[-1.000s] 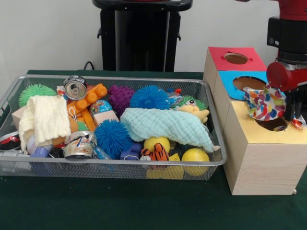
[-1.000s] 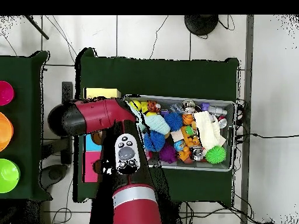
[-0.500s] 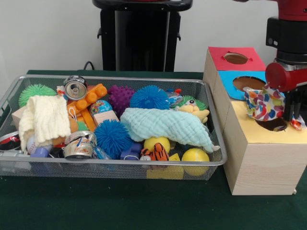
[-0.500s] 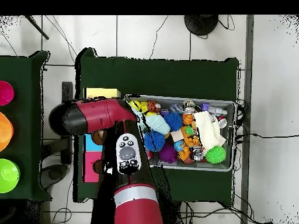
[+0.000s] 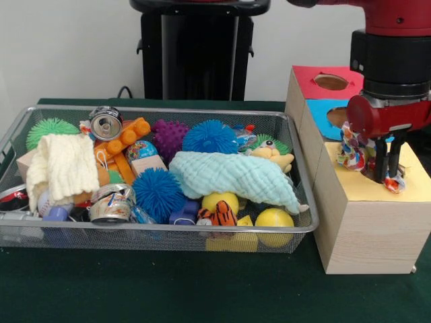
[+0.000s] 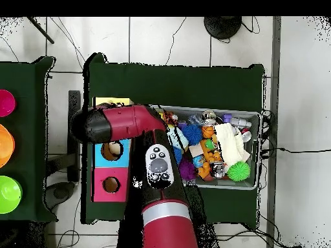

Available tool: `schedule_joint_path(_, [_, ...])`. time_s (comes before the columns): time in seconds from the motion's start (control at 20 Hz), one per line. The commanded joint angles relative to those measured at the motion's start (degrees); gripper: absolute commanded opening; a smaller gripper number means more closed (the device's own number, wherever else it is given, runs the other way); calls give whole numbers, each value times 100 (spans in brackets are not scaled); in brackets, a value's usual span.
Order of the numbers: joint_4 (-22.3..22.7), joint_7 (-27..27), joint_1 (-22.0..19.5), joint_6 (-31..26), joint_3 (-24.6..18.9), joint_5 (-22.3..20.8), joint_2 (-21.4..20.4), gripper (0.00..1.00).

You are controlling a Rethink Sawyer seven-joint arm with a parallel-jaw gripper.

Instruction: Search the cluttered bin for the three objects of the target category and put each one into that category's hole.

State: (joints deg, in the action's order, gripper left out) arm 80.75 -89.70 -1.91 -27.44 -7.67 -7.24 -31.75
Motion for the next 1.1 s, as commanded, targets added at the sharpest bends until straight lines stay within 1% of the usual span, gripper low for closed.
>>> schedule_joint_path(0.05, [-154,-269,-217,-437,-271,-53,349,0])
schedule_joint_path(0.2, [-78,-321,-216,-345,-269,-69,375,0])
schedule_joint_path(0.4, [149,-569,-123,-143,-81,-120,404,0])
schedule_joint_path(0.55, [182,-675,-61,-157,36,-137,477,0])
schedule_joint_path(0.8, [263,-789,10,48,173,-203,556,0])
schedule_joint_path(1.1, [554,-774,-2,26,242,-198,324,0])
